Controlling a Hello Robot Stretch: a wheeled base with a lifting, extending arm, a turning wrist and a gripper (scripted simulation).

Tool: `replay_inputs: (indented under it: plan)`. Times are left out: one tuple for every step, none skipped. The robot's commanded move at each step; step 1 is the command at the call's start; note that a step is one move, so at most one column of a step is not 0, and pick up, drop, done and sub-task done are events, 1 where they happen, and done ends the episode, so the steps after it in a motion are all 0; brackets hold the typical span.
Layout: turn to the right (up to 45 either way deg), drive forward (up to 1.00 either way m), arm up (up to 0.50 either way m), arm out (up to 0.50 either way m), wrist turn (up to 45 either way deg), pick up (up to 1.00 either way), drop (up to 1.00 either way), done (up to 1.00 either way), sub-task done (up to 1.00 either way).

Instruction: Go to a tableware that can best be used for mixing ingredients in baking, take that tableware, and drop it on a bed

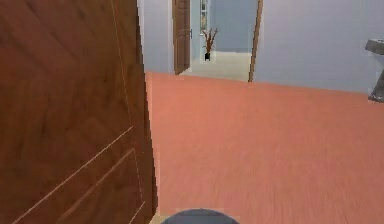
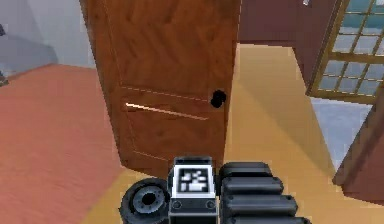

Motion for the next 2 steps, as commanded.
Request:
replay_inputs:
  plan:
    - [45.0,0.00,0.00,0.00,0.0,0.00,0.00,0.00,0.00]
    - [45.0,0.00,0.00,0.00,0.0,0.00,0.00,0.00,0.00]
